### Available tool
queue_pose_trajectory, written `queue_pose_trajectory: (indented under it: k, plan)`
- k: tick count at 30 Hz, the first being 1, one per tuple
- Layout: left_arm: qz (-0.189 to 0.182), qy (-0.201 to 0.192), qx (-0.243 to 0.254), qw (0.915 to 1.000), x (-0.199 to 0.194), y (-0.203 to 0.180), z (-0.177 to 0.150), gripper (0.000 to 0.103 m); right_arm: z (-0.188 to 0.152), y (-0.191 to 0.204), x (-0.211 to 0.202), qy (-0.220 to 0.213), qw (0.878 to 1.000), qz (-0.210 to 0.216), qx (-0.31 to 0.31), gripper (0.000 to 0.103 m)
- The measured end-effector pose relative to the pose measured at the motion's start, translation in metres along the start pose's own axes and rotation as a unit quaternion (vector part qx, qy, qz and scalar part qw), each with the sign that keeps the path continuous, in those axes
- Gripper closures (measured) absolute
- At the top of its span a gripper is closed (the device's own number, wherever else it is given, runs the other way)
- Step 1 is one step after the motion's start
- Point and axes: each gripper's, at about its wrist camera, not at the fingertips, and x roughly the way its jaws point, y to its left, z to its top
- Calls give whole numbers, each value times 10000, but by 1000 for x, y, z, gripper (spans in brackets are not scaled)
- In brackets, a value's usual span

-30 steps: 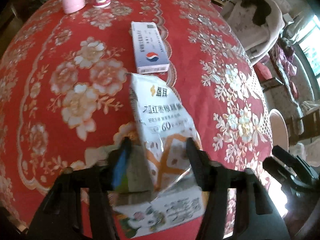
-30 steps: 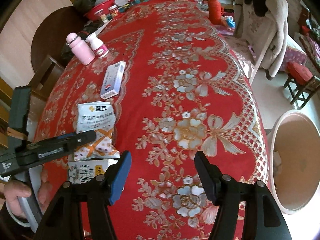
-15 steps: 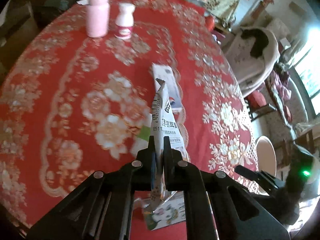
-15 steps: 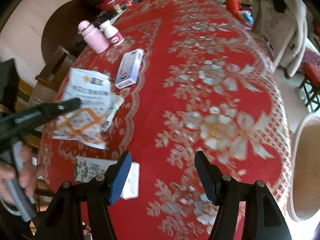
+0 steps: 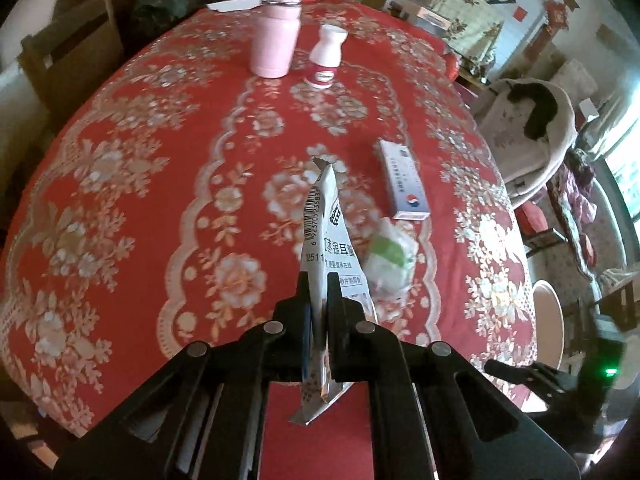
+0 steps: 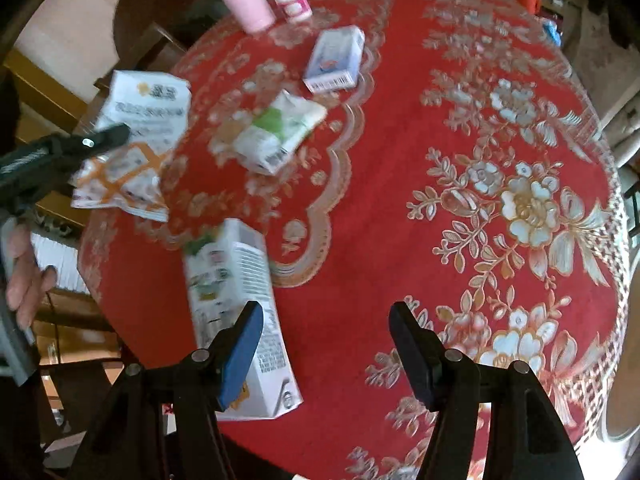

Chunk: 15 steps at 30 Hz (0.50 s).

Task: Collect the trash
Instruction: 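Grasp the white snack wrapper with the left tool while the right tool grasps the milk carton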

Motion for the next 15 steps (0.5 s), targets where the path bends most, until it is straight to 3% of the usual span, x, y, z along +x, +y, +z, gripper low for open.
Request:
queue_pose_trajectory:
  k: [5,11,12,13,15]
  plan:
    - [-37,-17,-12,10000,-7,6,-5,99,-4,20,-16,-243,9990,366,-95,34]
    - [-120,-54,61,9999,-15,1,-7,99,-11,66,13,-74,9981,219,-568,34]
    - [-153,-52,76,9998,-16,-1,-8,99,-13,70,19,-57,9979,142,-624,35]
    - [-179,-53,104,9998,-17,-4,-8,99,-15,71,24,-43,9979,16,-649,51]
    - [-218,-62,186,9996,-19,-10,-8,99,-18,68,25,-103,9983,-8,-569,51]
